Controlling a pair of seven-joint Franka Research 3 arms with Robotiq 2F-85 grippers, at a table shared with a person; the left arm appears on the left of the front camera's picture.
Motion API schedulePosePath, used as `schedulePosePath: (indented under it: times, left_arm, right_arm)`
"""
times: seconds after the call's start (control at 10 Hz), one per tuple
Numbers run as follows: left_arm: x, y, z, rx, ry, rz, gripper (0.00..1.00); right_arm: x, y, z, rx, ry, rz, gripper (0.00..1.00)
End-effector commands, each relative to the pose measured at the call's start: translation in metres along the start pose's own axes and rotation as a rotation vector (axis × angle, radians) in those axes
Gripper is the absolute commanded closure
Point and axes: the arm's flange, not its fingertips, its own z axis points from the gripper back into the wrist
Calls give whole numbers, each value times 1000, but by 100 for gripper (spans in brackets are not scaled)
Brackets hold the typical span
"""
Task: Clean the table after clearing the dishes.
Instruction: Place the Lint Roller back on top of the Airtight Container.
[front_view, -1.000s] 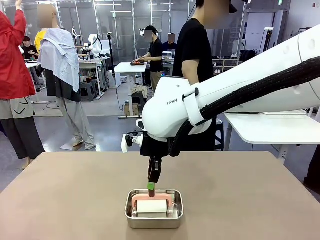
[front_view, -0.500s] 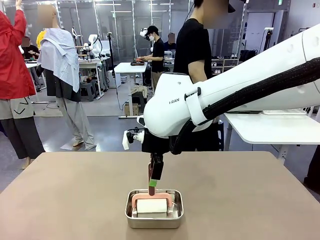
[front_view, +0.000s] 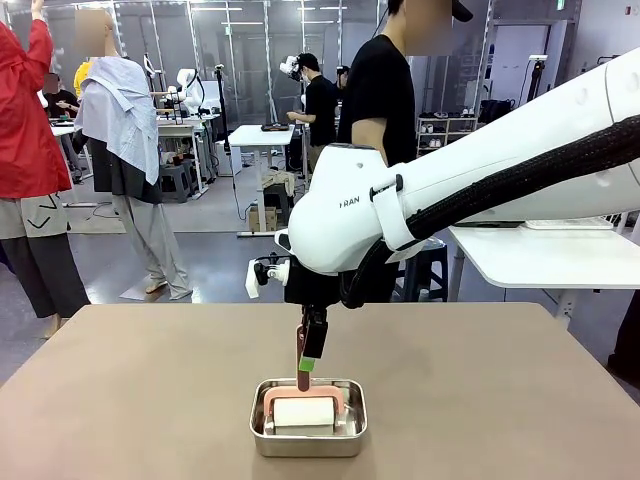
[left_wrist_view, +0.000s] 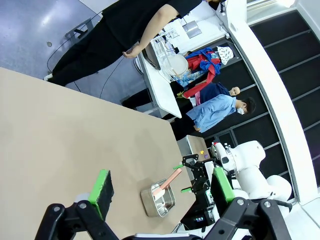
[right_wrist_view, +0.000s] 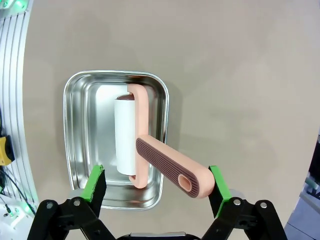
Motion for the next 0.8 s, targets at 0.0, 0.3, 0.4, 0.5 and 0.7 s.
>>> schedulePosePath:
  times: [0.0,0.3,0.4,0.5,0.7]
  left_arm:
    - [1,-2,2,-18,-11,0,0]
    - [1,-2,2,-18,-11,0,0]
    - [1,-2,2,-18,-11,0,0]
    - [1,-2,2,-18,-11,0,0]
    - [1,-2,2,-18,-11,0,0]
  right_arm:
    - [1,1,0,3,0,2,0]
    - [1,1,0,3,0,2,0]
    - [1,1,0,3,0,2,0]
    - [0,0,0,0,0,0,0]
    - [-69,-69,45,78,-276,-504,0]
